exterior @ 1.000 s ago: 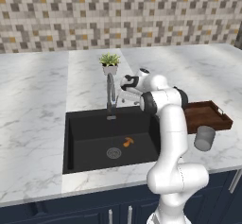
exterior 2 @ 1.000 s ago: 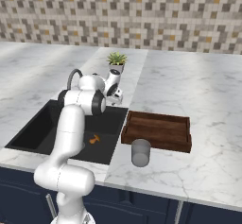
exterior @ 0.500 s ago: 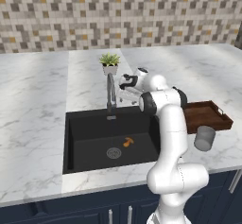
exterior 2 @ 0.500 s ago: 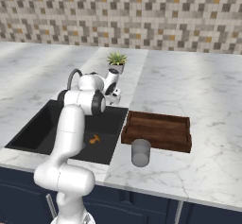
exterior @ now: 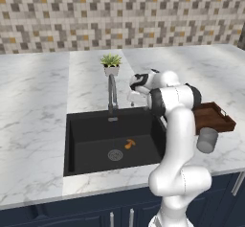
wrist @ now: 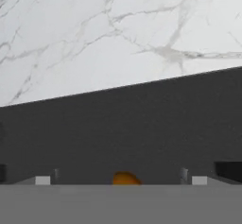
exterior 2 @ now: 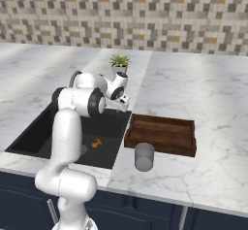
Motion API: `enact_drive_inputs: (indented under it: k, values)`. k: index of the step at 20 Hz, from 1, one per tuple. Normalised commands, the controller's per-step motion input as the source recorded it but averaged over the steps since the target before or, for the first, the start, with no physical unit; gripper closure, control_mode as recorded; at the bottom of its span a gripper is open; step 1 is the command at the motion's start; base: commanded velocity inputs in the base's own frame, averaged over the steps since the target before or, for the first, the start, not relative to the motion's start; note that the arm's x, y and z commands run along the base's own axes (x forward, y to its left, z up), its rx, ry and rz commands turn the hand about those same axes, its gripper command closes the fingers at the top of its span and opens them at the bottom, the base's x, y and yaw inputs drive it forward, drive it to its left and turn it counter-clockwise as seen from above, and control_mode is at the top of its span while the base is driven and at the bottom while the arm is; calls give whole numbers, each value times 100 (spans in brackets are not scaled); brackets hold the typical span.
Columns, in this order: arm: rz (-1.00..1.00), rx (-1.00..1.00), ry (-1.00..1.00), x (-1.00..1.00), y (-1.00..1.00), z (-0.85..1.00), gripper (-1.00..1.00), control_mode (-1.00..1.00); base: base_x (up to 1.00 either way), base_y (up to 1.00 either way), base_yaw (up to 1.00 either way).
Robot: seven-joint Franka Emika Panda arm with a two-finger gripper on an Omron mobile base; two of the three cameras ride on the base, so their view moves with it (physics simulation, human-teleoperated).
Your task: Pick up all produce items and place them in the sink. Turn on the sink faucet to wash them. Then turn the sink off and put them in the tray.
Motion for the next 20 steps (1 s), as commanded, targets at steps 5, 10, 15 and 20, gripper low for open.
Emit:
enact_drive_inputs:
  k: [5, 10, 15, 20]
  values:
    - [0, 0, -1, -100, -3, 0, -100, -100, 0, 0, 0]
    - [0, 0, -5, -100, 6, 0, -100, -100, 0, 0, 0]
    - [0, -1, -2, -69, 31, 0, -100, -100, 0, 0, 0]
    - [0, -3, 0, -17, 62, 0, -100, -100, 0, 0, 0]
